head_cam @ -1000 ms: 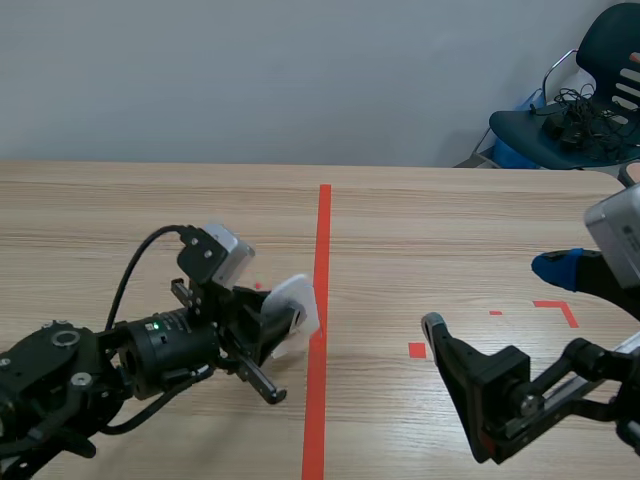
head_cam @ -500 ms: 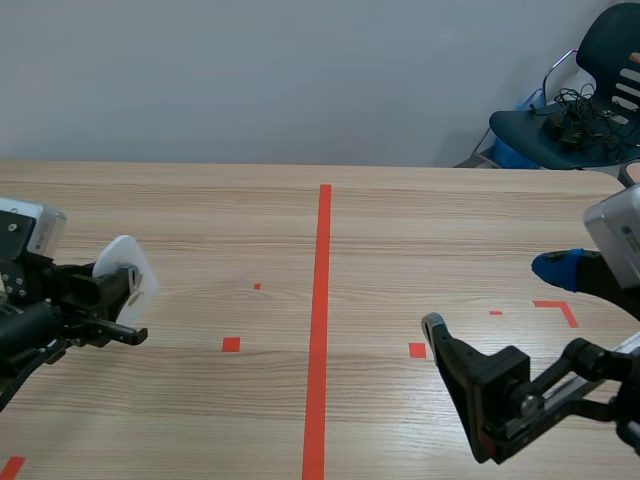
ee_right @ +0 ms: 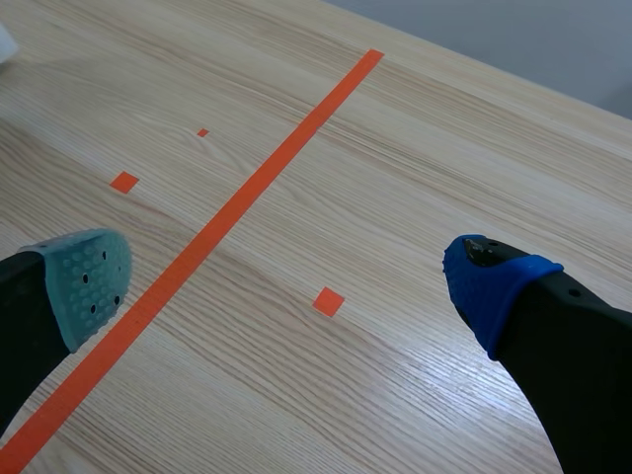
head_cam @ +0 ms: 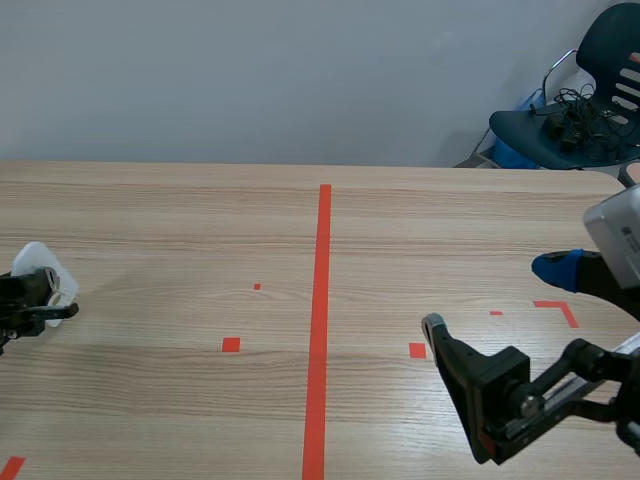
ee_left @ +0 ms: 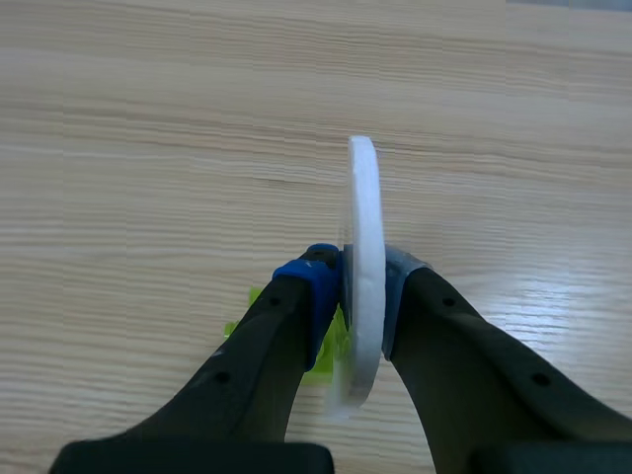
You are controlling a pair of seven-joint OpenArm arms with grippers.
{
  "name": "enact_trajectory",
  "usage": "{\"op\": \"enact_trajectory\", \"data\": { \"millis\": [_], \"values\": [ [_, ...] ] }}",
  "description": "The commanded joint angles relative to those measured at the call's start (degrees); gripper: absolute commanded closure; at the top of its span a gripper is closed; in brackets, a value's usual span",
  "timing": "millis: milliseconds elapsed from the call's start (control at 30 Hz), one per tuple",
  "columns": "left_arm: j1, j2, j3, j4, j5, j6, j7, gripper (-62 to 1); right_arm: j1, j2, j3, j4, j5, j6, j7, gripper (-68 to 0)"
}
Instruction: Do the leaf sorting experiment
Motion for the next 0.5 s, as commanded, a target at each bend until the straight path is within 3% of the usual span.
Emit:
{"op": "enact_trajectory", "data": {
  "millis": [0,167,267,333,467],
  "values": [
    [-0.3,-0.6,-0.2,1.3,-0.2,-0.2,-1.4,-7.0,0.5,0.6,0.4,0.3,0.6,-0.2,0.9,-67.9],
    [-0.2,-0.6,-0.2,-1.6,-3.8,-0.2,-1.6,-7.1,0.5,0.6,0.4,0.3,0.6,-0.2,0.9,-67.9],
    [-0.2,-0.7,-0.2,-2.0,-4.3,-0.3,-1.6,-11.9,0.5,0.6,0.4,0.3,0.6,-0.2,0.9,-67.9],
    [-0.2,-0.8,-0.2,-2.0,-4.3,-0.5,-1.6,-20.0,0.5,0.6,0.4,0.3,0.6,-0.2,0.9,-67.9],
    [-0.2,-2.6,-0.3,-0.2,-4.2,-0.6,-1.7,-46.0,0.5,0.6,0.4,0.3,0.6,-0.2,0.9,-67.9]
  ]
}}
